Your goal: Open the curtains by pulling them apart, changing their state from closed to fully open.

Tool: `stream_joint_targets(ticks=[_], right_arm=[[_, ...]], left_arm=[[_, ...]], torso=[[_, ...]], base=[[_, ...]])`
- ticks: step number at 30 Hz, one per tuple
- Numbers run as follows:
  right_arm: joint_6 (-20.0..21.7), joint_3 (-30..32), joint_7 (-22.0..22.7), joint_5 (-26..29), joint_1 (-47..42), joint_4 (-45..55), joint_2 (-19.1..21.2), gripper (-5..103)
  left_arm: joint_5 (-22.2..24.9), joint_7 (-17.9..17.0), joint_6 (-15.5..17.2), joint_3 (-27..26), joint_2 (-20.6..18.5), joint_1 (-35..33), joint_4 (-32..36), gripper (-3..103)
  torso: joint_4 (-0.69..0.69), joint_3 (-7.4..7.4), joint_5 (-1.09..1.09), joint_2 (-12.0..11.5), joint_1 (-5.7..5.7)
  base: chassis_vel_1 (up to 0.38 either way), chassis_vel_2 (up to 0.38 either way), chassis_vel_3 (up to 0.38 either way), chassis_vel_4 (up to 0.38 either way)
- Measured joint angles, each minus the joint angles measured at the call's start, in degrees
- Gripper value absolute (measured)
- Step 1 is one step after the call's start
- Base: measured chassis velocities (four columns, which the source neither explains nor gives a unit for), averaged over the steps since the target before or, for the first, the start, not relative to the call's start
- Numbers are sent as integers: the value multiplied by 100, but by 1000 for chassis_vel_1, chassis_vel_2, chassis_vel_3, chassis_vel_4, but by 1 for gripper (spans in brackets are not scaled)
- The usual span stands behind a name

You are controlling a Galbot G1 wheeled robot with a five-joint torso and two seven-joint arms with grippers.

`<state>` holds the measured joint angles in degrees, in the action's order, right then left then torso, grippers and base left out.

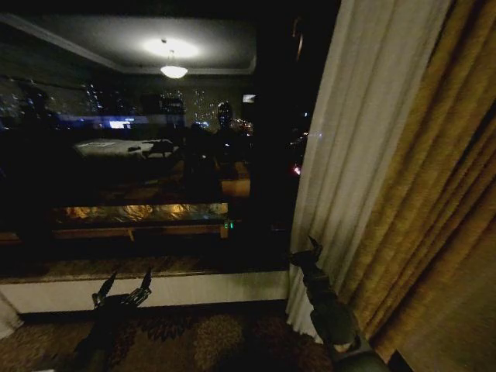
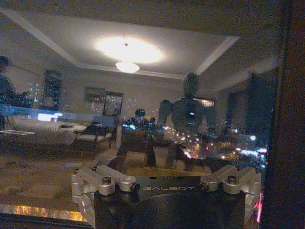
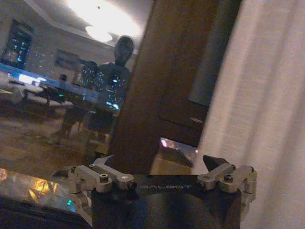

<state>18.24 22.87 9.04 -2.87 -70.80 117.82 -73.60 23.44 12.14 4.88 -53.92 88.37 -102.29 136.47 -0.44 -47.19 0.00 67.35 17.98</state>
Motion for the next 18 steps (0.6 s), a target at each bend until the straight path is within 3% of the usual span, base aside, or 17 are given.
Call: stream_joint_targets(ticks=[18], right_arm=[[0,-272,-2,-230,-31,8,-72,100]], left_arm=[[-13,20,-121,-50,20,-62,9,100]], torso=[[0,1,1,1,-1]], base=[[333,330,-342,-327]])
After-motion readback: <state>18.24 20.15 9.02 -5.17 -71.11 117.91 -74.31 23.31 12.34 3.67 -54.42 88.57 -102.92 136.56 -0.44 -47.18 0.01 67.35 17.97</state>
